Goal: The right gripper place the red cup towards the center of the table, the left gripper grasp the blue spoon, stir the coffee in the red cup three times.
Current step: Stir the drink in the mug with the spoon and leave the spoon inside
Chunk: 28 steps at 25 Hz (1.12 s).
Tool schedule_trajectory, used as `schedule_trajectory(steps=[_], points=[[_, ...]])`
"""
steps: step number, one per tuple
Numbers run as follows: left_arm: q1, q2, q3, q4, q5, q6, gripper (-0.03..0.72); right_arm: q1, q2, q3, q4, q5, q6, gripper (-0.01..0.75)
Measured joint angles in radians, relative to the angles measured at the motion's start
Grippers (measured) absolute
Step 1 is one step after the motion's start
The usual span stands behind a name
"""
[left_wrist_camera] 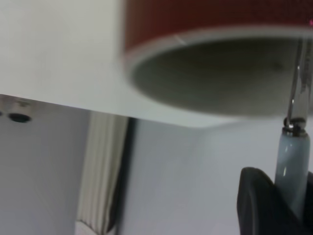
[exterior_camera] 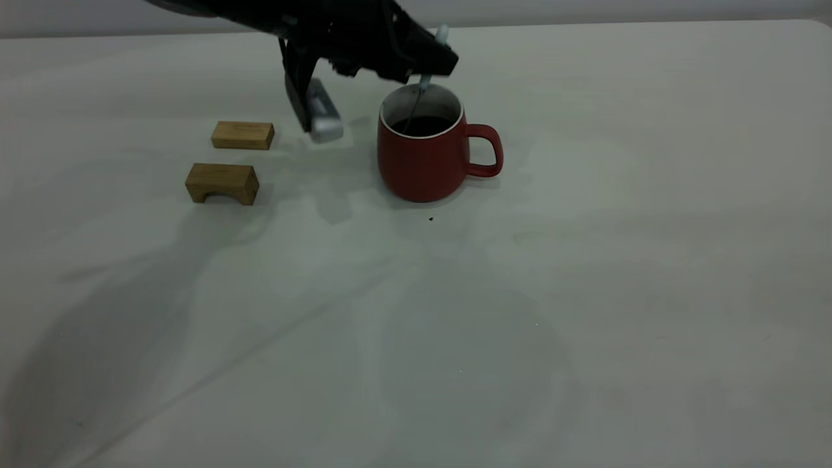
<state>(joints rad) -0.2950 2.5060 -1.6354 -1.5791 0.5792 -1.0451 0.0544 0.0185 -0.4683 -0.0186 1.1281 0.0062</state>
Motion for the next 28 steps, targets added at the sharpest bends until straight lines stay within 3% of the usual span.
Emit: schedule_trajectory(steps=[6, 10, 19, 28], points=[[-0.038, 0.020, -0.043, -0.066, -0.012, 0.048, 0.146, 0.000, 0.000, 0.000, 0.000, 0.000, 0.000, 0.552], [-0.052, 0.027, -0.045, -0.052, 0.053, 0.047, 0.146, 0.000, 0.000, 0.000, 0.000, 0.000, 0.000, 0.552], [0.011, 0.027, -0.045, 0.137, 0.215, -0.044, 0.146, 0.000, 0.000, 0.000, 0.000, 0.000, 0.000, 0.552], [0.053, 0.025, -0.048, 0.152, 0.103, -0.088, 0.146, 0.000, 0.000, 0.000, 0.000, 0.000, 0.000, 0.552]])
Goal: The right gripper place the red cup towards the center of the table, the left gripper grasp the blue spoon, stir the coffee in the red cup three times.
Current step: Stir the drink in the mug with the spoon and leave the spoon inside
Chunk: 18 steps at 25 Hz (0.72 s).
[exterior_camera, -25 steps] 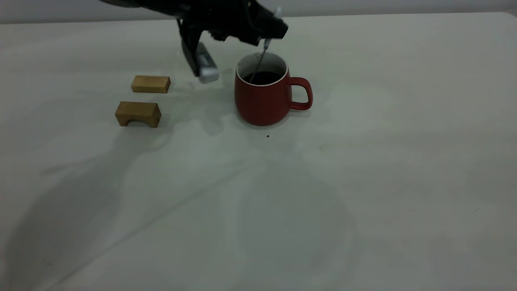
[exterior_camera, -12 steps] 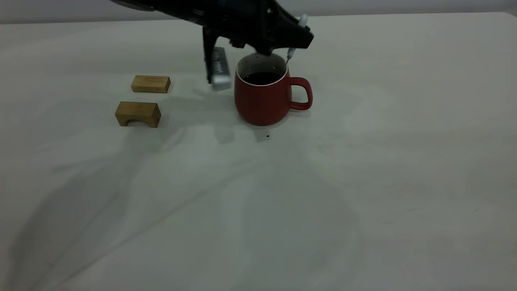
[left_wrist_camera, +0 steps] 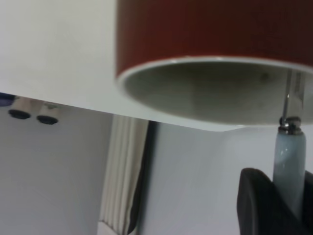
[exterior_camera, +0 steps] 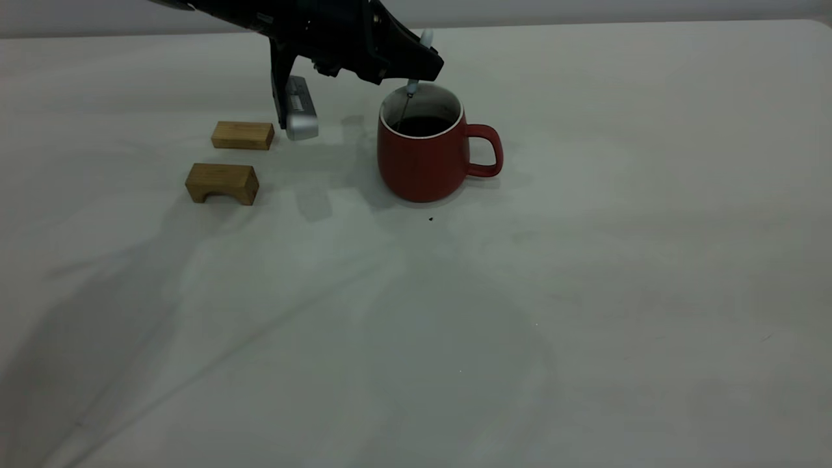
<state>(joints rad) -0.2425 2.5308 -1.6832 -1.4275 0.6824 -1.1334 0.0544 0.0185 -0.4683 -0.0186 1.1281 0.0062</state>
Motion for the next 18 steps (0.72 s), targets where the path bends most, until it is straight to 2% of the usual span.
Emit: schedule_trajectory(steps=[8, 18], points=[[-0.032, -0.001, 0.000, -0.002, -0.024, 0.004, 0.146, 0.000, 0.000, 0.000, 0.000, 0.000, 0.000, 0.552], [-0.038, 0.001, 0.000, 0.016, 0.107, 0.004, 0.146, 0.000, 0.000, 0.000, 0.000, 0.000, 0.000, 0.552]])
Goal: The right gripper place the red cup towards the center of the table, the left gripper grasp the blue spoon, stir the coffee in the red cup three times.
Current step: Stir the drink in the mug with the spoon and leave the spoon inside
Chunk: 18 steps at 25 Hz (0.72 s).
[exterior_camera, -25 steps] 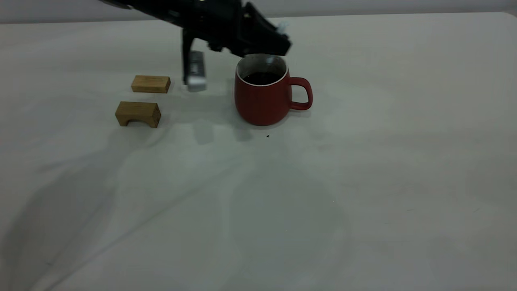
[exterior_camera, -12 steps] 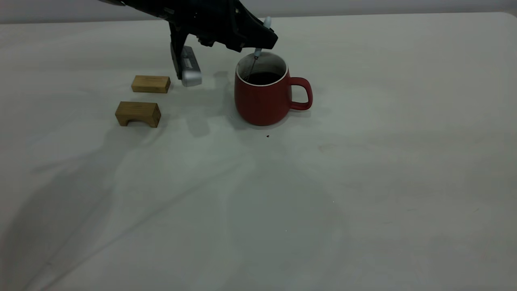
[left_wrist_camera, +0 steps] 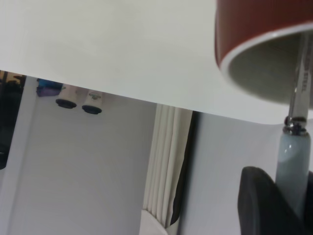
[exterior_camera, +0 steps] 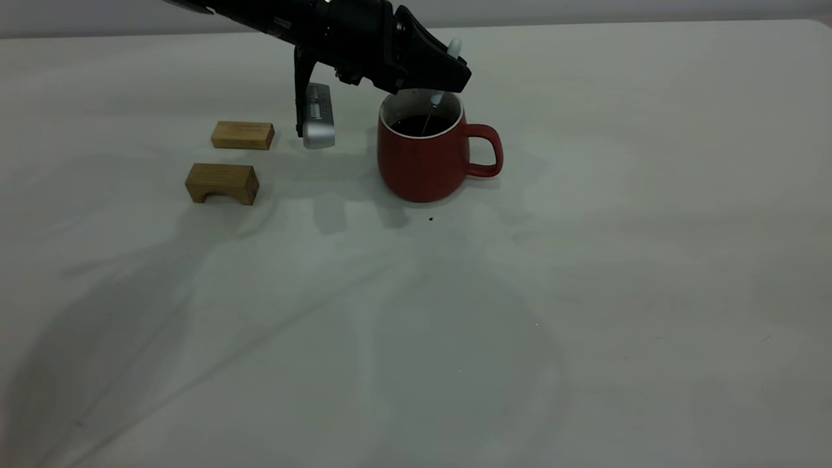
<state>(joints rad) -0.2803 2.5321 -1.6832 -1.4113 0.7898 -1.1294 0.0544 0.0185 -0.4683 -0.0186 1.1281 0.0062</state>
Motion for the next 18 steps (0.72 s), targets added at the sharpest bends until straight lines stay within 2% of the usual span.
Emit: schedule_trajectory(steps=[5, 7, 9, 11, 14, 16, 18], points=[[0.000, 0.000, 0.000, 0.017, 0.004, 0.000, 0.146, 0.000, 0.000, 0.000, 0.000, 0.000, 0.000, 0.552], [0.000, 0.000, 0.000, 0.046, 0.006, 0.000, 0.182, 0.000, 0.000, 0.000, 0.000, 0.000, 0.000, 0.552], [0.000, 0.000, 0.000, 0.087, 0.007, 0.006, 0.272, 0.000, 0.000, 0.000, 0.000, 0.000, 0.000, 0.552], [0.000, -0.001, 0.000, 0.131, -0.003, 0.043, 0.393, 0.000, 0.000, 0.000, 0.000, 0.000, 0.000, 0.552], [0.000, -0.014, 0.000, 0.201, -0.034, 0.182, 0.526, 0.000, 0.000, 0.000, 0.000, 0.000, 0.000, 0.552], [0.000, -0.034, 0.000, 0.231, -0.044, 0.305, 0.567, 0.000, 0.000, 0.000, 0.000, 0.000, 0.000, 0.552], [0.000, -0.060, 0.000, 0.255, -0.045, 0.438, 0.576, 0.000, 0.000, 0.000, 0.000, 0.000, 0.000, 0.552]])
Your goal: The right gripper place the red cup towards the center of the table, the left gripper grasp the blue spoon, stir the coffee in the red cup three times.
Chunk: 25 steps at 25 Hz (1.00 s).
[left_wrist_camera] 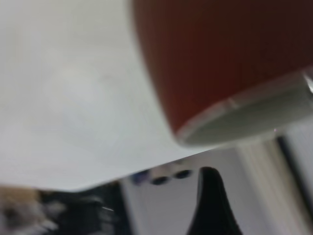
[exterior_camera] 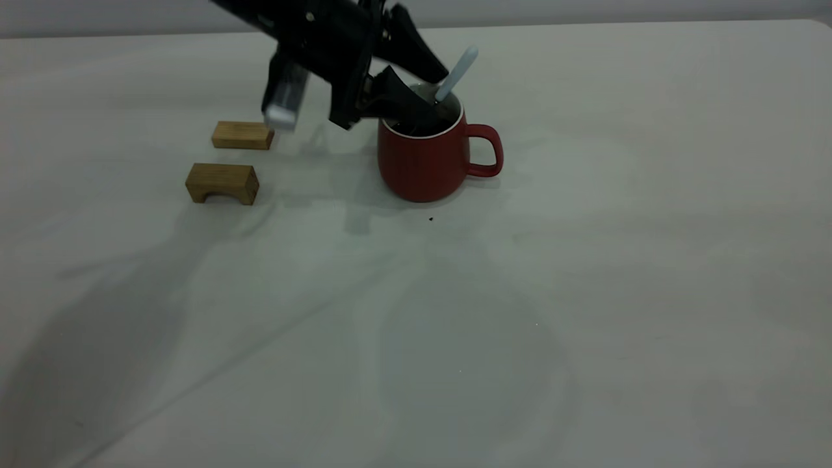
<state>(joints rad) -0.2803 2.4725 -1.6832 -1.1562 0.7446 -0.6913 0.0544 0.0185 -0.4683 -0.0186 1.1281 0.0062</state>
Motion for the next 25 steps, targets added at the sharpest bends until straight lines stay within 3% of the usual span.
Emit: schedule_trajectory(steps=[5, 12, 15, 19, 25], points=[[0.000, -0.087, 0.000, 0.105, 0.001, 0.243, 0.555, 0.000, 0.000, 0.000, 0.000, 0.000, 0.000, 0.552], [-0.008, -0.240, 0.000, 0.531, 0.052, 0.530, 0.471, 0.000, 0.000, 0.000, -0.001, 0.000, 0.000, 0.552], [-0.019, -0.329, 0.000, 0.679, 0.093, 0.603, 0.436, 0.000, 0.000, 0.000, -0.001, 0.000, 0.000, 0.552], [-0.021, -0.474, 0.000, 0.762, 0.149, 0.636, 0.409, 0.000, 0.000, 0.000, -0.001, 0.000, 0.000, 0.552], [-0.021, -0.727, 0.001, 0.996, 0.225, 0.718, 0.406, 0.000, 0.000, 0.000, -0.001, 0.000, 0.000, 0.552]])
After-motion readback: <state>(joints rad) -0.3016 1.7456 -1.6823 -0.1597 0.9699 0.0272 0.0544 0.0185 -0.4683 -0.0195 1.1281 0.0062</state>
